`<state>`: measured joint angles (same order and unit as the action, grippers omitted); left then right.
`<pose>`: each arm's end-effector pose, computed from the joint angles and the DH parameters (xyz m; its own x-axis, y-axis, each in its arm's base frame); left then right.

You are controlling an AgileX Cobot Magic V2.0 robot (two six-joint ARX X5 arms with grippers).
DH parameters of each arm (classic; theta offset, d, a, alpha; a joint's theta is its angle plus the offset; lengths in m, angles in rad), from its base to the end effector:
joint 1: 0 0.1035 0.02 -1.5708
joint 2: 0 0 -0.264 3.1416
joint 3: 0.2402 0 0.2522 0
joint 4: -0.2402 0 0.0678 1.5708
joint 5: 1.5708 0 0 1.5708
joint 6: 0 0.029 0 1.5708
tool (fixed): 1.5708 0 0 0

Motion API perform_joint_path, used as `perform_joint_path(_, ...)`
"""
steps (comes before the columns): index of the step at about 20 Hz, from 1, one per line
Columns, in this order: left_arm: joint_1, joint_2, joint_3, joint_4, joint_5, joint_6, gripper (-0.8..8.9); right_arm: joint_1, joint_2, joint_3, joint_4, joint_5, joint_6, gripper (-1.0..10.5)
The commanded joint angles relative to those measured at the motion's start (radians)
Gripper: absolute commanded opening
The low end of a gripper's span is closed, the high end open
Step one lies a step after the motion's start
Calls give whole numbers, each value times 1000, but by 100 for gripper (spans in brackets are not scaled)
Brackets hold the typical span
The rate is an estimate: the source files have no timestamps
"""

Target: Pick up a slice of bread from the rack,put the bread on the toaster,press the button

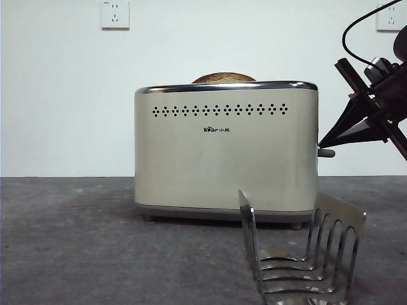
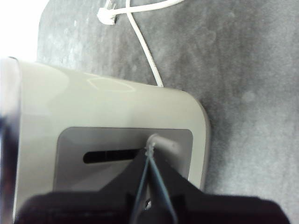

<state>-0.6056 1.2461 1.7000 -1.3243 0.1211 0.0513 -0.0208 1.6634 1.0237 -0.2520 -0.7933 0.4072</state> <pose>0.1558 -0.1121 0.4412 0.4573 -0.4635 -0.7590 0.6605 0.7485 -0.0592 0.3325 0.0138 0.1997 0.4553 0.7033 -0.5459 -0.0894 0.6461 0.7580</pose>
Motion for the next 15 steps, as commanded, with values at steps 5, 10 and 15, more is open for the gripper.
perform_joint_path(5, 21, -3, -7, 2, 1, -1, -4, 0, 81, -13, -40, 27, -26, -8)
perform_joint_path(10, 27, -3, -7, 2, 1, 5, -4, 0, 121, -13, -67, 38, -46, -8)
perform_joint_path(15, 27, -3, -7, 2, 1, 5, -4, 0, 134, -13, -105, 69, -84, -8)
